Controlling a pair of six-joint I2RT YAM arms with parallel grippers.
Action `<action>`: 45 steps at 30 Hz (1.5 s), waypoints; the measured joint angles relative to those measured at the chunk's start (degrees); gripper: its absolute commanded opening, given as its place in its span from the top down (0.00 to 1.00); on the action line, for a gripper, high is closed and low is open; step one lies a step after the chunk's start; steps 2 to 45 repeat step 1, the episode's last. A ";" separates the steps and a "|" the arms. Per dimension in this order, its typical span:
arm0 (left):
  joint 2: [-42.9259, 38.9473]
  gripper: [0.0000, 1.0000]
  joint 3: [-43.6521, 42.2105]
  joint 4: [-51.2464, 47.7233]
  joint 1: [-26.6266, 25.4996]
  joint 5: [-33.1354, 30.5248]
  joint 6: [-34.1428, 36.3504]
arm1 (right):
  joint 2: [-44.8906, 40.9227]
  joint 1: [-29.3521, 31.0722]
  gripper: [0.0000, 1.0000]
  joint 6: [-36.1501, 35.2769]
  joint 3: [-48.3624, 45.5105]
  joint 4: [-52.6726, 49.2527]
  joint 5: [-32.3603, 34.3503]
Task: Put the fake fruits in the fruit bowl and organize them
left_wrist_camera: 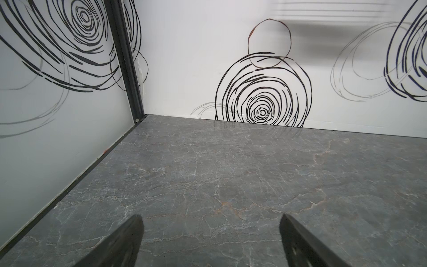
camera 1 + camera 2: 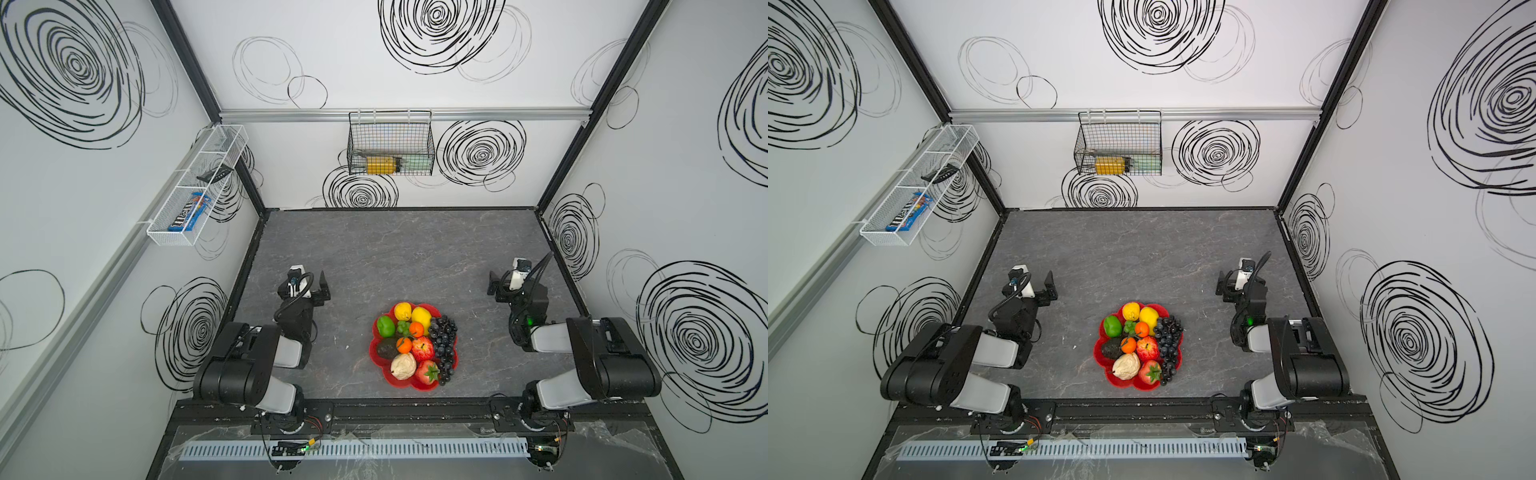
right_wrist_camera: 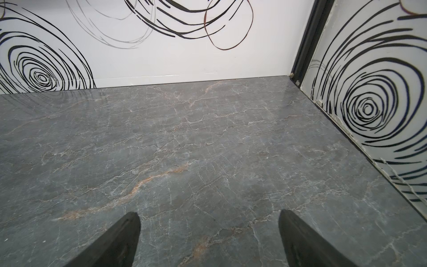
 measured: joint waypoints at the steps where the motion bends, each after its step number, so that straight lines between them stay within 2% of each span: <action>1: 0.00 0.04 0.00 0.00 -0.02 0.00 0.04 | 0.00 0.02 0.03 -0.07 0.00 0.00 0.02; 45: 0.00 0.04 0.00 0.00 -0.02 0.00 0.04 | 0.00 0.02 0.03 -0.07 0.00 0.00 0.02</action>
